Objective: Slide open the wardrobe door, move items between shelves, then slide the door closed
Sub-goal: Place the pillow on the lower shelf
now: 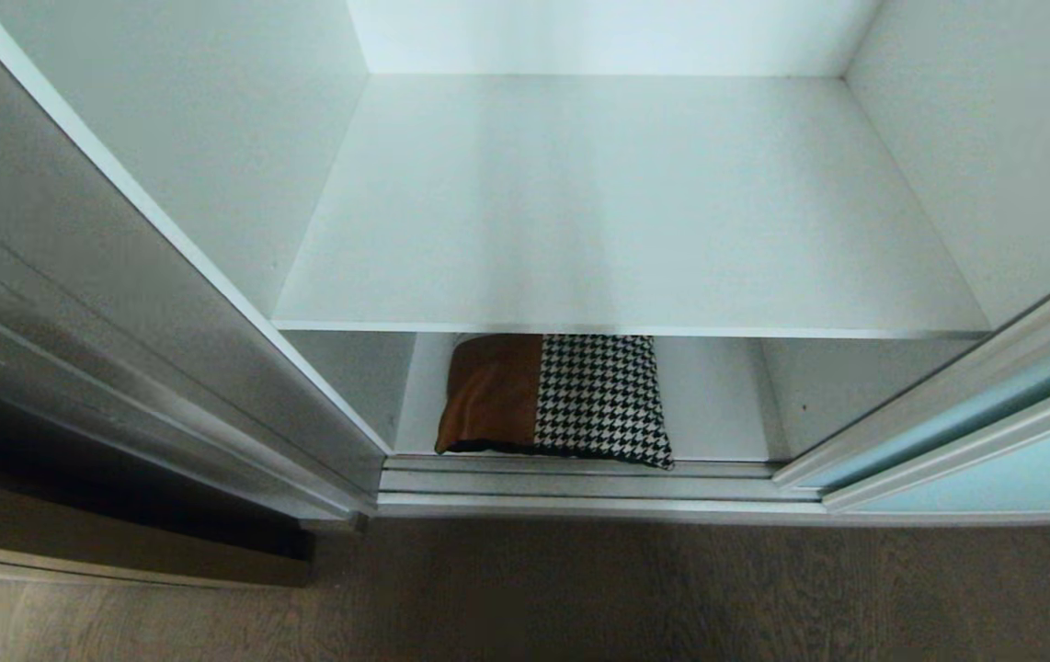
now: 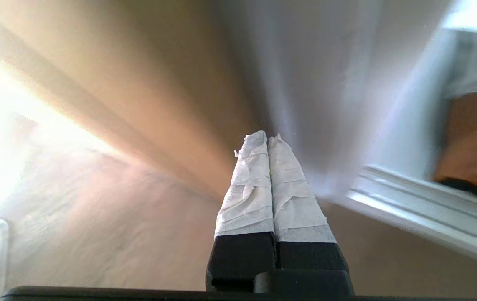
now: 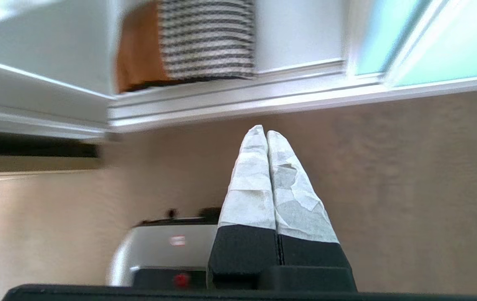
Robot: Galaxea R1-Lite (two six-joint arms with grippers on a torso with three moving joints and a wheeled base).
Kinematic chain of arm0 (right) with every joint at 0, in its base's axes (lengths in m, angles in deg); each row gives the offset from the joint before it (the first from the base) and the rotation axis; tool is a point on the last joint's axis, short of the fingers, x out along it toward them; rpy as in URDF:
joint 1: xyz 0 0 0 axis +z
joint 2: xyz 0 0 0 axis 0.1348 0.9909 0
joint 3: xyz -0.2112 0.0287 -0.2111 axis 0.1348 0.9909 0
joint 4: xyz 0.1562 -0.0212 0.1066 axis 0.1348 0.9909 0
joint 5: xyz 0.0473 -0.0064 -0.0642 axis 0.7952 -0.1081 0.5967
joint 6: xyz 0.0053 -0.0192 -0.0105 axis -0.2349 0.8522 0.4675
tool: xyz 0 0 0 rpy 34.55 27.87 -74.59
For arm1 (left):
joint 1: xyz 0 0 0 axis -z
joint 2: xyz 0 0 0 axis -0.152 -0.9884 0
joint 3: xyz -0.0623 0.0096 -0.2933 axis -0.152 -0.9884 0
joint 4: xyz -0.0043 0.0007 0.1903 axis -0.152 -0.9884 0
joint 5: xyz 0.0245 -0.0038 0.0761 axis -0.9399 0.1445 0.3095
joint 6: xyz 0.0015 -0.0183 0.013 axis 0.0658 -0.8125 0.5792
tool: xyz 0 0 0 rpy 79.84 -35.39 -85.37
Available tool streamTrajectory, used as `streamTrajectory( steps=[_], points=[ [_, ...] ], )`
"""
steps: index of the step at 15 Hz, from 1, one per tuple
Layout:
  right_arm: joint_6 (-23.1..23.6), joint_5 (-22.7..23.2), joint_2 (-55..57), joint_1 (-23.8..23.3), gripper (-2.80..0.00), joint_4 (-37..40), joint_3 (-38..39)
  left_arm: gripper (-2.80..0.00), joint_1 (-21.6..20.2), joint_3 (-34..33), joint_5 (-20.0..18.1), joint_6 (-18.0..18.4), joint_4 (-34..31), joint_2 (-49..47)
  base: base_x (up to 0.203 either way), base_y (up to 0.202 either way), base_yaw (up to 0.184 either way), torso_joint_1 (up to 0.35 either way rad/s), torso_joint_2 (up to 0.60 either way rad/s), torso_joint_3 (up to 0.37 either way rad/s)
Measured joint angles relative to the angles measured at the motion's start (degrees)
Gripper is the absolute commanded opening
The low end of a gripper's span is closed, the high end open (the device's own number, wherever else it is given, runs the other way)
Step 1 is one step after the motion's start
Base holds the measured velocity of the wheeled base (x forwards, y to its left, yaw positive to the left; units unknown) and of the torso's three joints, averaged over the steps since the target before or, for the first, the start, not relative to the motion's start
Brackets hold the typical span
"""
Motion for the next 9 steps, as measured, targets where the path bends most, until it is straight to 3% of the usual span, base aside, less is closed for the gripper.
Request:
streamTrajectory(
  steps=[4, 6, 7, 9],
  points=[
    [-0.26, 2.73, -3.38, -2.28, -2.8, -0.09, 0.23, -2.8, -6.45, -5.5, -3.89, 3.91, -2.0, 13.17, 0.0, 0.0, 0.0, 0.0, 0.0, 0.0],
    [-0.3, 3.09, -4.28, -2.57, -2.8, 0.04, 0.29, -2.8, -8.75, -6.76, -6.43, 4.25, -6.75, 20.41, 0.0, 0.0, 0.0, 0.0, 0.0, 0.0],
    [-0.32, 2.96, -4.74, -2.74, -2.8, 0.09, 0.28, -2.8, -9.47, -7.0, -9.21, 3.87, -10.9, 24.14, 0.0, 0.0, 0.0, 0.0, 0.0, 0.0],
    [-0.28, 2.37, -5.37, -2.93, -2.8, 0.09, 0.45, -2.8, -10.16, -7.05, -18.43, 3.11, -19.58, 30.79, 0.0, 0.0, 0.0, 0.0, 0.0, 0.0]
  ],
)
